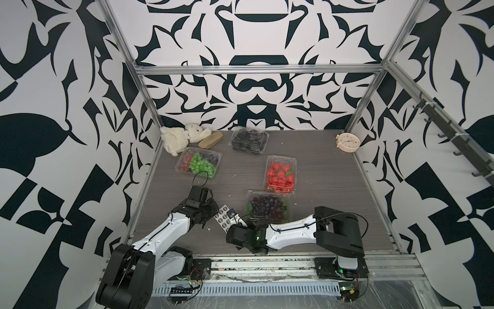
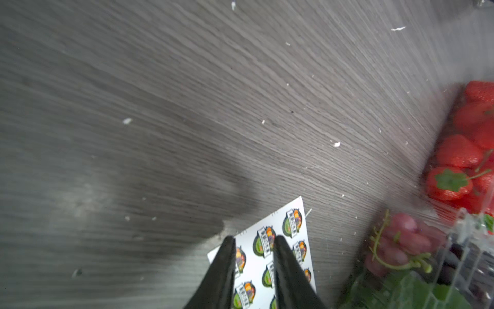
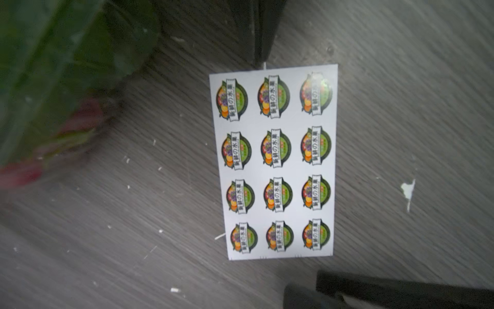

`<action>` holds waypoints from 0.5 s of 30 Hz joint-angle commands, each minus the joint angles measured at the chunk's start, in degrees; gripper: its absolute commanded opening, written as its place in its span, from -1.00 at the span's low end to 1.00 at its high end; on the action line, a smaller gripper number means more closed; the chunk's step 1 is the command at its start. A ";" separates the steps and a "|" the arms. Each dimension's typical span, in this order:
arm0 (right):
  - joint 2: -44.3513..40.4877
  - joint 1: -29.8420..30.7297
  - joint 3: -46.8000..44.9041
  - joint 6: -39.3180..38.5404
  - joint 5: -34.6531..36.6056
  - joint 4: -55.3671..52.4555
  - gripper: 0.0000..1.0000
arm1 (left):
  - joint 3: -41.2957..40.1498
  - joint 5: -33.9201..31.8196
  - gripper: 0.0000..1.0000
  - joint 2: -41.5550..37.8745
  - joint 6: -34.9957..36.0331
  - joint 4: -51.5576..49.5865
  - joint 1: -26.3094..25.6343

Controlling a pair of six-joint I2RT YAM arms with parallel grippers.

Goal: Label fruit boxes
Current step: Move the fruit box to the center of the board.

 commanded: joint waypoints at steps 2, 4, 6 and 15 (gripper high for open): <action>2.63 -0.90 1.69 0.70 -1.74 -1.01 -1.00 | 0.60 -0.36 -0.39 0.12 0.47 -3.25 -0.05; 3.20 -1.74 1.94 0.64 -2.30 -0.35 -1.00 | -0.15 -0.15 -0.30 -0.14 0.36 -3.45 -0.04; 3.48 -2.31 1.89 0.46 -2.67 0.20 -1.00 | -1.04 0.11 -0.24 -0.23 -0.29 -2.83 -0.07; 3.60 -4.13 1.44 -0.25 -2.60 0.60 -1.00 | -1.69 3.44 -0.10 1.03 -1.74 -0.55 -0.04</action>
